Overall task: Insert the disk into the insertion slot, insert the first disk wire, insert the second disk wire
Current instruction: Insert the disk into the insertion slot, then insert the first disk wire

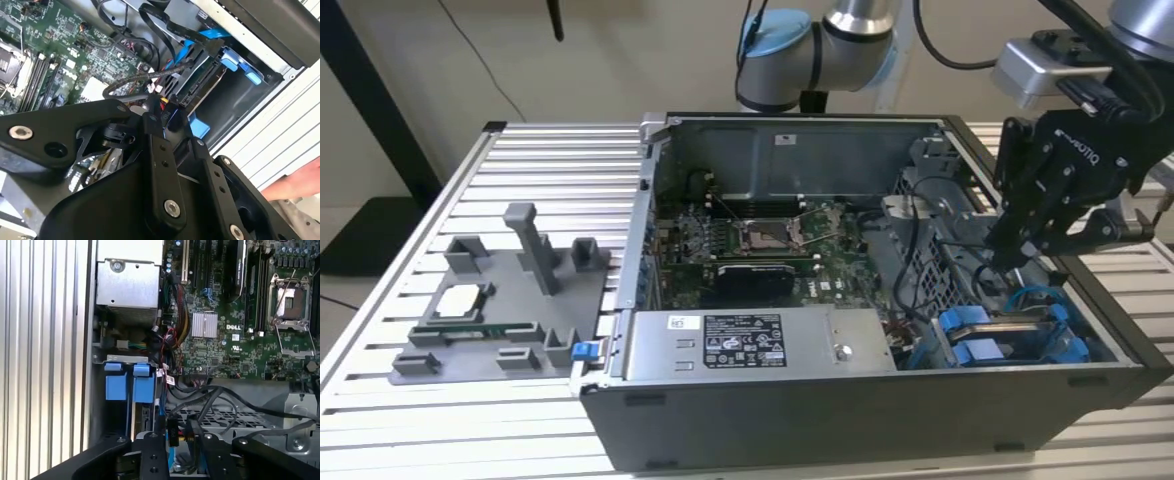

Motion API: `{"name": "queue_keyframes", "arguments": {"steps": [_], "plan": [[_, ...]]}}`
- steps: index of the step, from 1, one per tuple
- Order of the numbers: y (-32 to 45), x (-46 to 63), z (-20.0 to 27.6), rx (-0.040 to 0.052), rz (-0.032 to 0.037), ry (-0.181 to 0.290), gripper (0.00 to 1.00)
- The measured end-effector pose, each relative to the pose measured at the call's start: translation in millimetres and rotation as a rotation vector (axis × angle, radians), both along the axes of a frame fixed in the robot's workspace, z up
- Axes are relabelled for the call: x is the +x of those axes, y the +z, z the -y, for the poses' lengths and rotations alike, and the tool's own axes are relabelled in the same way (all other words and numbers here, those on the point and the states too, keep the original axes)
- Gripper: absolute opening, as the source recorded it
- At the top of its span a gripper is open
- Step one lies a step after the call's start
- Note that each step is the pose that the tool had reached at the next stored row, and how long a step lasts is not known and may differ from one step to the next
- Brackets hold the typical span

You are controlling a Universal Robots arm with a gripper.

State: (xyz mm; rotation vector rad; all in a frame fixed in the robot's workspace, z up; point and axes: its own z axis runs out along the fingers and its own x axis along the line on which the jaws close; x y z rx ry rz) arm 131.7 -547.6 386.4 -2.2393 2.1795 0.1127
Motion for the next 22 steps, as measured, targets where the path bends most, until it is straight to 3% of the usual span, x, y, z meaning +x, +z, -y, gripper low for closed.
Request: {"name": "queue_keyframes", "arguments": {"steps": [7, 22], "plan": [[2.6, 1.6, 0.1, 0.023, 0.0, 0.016, 1.0], [-0.2, 2.1, 4.7, 0.0369, 0.002, 0.055, 1.0]]}}
